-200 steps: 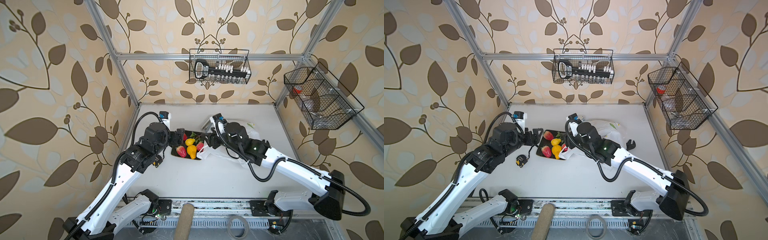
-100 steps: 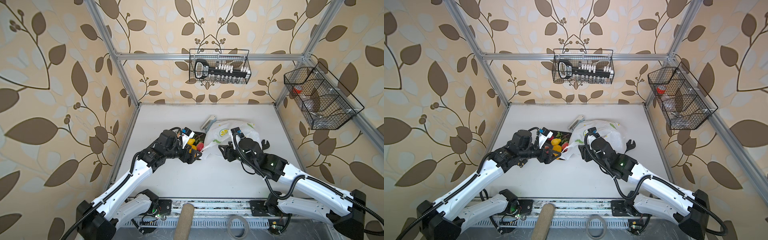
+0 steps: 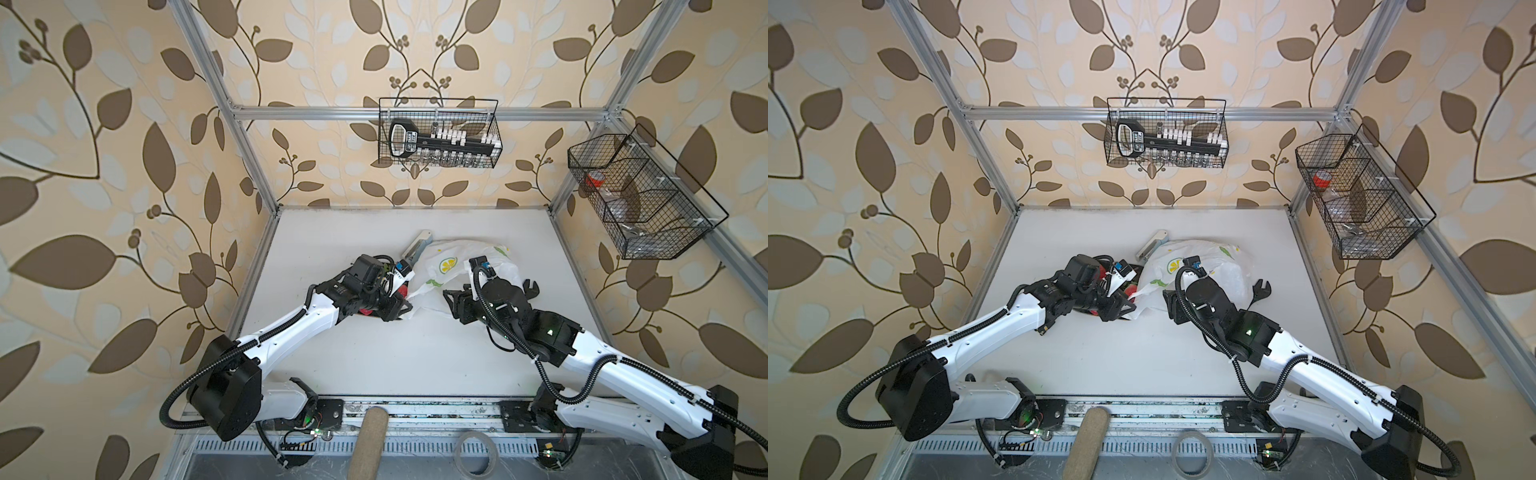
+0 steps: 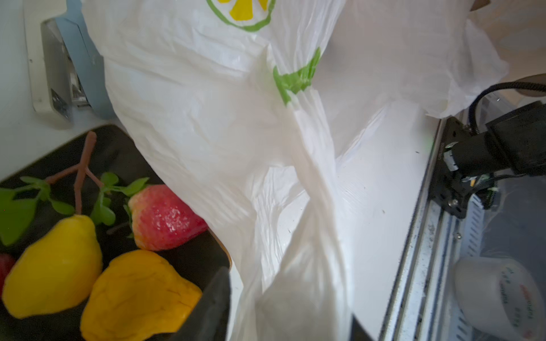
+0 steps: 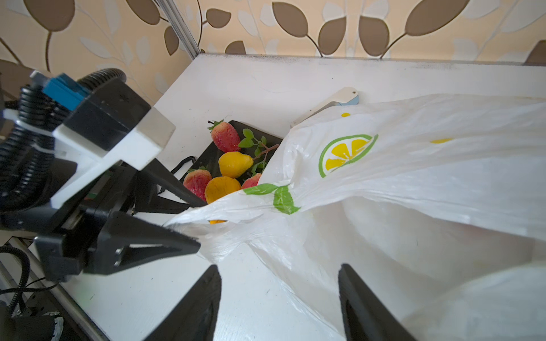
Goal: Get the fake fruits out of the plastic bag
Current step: 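Move the right gripper back to the bag opening, then reach the right gripper into the bag toward the two remaining pears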
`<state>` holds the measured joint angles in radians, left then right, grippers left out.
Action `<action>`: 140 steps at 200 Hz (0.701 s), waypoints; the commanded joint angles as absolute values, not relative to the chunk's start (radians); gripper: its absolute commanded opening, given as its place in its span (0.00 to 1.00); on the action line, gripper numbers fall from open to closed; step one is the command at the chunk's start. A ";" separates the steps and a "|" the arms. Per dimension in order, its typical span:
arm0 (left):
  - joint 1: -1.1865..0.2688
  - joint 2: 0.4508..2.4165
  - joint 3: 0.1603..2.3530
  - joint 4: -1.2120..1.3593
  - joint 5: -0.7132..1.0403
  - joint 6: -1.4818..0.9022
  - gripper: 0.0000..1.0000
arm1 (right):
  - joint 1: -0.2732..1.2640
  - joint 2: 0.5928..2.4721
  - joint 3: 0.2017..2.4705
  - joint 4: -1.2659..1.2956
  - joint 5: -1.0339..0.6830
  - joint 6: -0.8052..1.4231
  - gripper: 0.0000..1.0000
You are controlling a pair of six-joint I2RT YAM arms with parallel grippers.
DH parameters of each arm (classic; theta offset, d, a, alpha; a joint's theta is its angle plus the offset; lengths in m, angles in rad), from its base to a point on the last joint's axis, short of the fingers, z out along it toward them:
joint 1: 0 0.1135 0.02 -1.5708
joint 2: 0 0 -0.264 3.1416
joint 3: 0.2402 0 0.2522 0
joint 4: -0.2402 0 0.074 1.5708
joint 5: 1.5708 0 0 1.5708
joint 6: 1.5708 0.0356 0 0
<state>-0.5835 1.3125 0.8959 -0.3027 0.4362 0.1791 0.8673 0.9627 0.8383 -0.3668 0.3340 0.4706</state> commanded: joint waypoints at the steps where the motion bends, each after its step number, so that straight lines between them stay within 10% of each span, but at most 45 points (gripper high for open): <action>1: -0.590 1.315 0.955 -0.245 0.399 0.191 0.27 | 0.866 0.934 0.822 -0.390 0.354 0.445 0.63; 41: -0.590 1.288 0.968 -0.219 0.457 0.135 0.00 | 0.866 0.950 0.848 -0.399 0.344 0.286 0.61; 140: -0.593 1.206 1.002 -0.156 0.475 -0.003 0.00 | 0.847 1.127 0.844 -0.269 0.503 -0.345 0.53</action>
